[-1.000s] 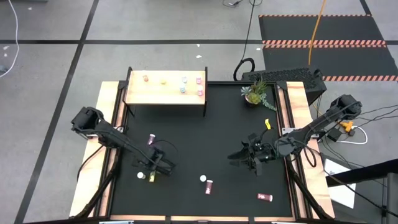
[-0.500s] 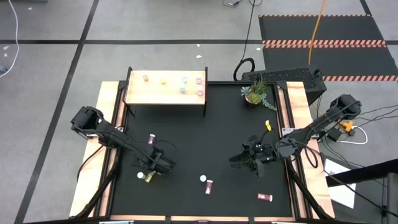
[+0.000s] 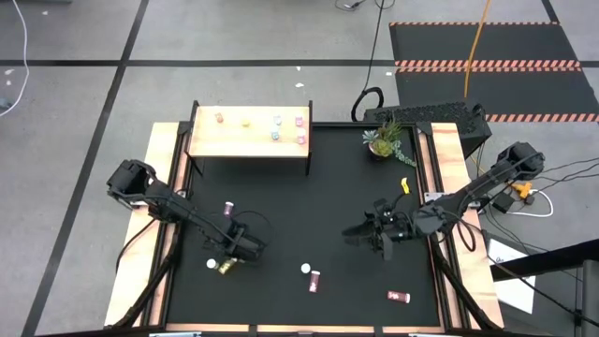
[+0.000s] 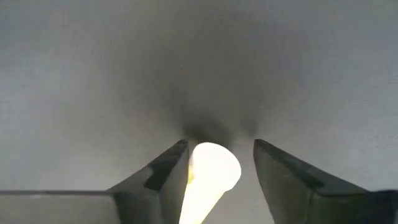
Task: Pick and place medicine bottles onto shelf by color
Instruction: Put the right yellow pill bottle on the shelf aligned with the other yellow pill bottle
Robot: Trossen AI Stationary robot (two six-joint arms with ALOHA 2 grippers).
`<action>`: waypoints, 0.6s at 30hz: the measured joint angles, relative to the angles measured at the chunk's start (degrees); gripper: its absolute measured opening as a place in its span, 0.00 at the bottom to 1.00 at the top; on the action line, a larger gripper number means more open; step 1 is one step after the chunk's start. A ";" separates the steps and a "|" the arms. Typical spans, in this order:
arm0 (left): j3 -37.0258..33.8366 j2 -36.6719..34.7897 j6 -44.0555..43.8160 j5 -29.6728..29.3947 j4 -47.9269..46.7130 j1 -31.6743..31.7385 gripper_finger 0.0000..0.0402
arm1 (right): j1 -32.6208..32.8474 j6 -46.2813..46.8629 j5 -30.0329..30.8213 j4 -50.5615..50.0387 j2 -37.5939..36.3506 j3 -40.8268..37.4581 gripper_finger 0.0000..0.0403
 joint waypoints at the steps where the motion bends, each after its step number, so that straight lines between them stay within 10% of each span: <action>1: 0.00 -0.01 0.52 0.04 0.00 0.00 0.43 | -0.11 0.12 -0.02 0.01 0.00 0.00 0.44; 18: 0.02 -0.01 18.80 0.77 0.61 0.00 0.57 | -0.19 0.57 -0.10 -0.01 0.00 0.00 0.44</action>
